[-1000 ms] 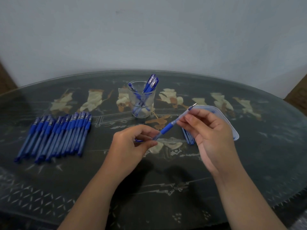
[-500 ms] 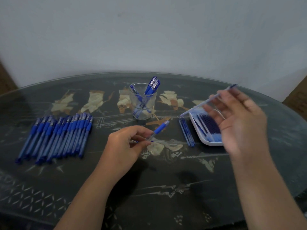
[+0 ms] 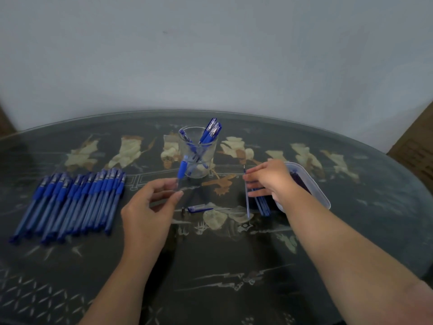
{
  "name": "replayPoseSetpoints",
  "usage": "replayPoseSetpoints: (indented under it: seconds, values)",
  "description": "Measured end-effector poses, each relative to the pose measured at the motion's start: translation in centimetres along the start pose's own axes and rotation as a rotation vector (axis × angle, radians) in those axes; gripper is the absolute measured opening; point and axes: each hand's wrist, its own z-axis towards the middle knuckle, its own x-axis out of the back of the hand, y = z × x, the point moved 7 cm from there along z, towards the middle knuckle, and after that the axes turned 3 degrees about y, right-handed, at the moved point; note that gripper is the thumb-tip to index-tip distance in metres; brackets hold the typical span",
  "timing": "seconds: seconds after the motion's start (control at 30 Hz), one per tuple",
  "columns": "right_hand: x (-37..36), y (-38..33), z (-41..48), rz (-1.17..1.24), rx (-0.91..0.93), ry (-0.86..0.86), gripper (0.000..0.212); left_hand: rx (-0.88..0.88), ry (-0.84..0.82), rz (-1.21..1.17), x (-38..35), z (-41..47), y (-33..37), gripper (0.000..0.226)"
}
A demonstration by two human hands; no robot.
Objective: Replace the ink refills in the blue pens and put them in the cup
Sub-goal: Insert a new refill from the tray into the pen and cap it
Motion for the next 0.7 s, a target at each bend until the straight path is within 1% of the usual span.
replayPoseSetpoints:
  seconds: [0.2,0.3,0.37,0.6,0.7]
  values:
    - [-0.7,0.4,1.3,-0.137,-0.014,0.042,0.007,-0.001,-0.014,-0.008,-0.2,0.0,-0.5,0.031]
    - [-1.1,0.6,1.9,-0.21,-0.005,0.083,0.01,0.002,-0.026,-0.015,-0.3,0.0,-0.6,0.03]
    - [-1.2,0.6,2.0,-0.254,-0.003,0.111,0.008,0.004,-0.029,-0.011,-0.3,0.0,-0.6,0.03]
    - [-1.1,0.1,2.7,-0.466,0.097,0.18,0.003,0.009,-0.042,-0.003,-0.6,0.0,-0.8,0.029]
    - [-1.1,-0.1,2.9,-0.541,0.139,0.214,0.008,0.015,-0.044,0.001,-0.7,0.0,-0.9,0.029]
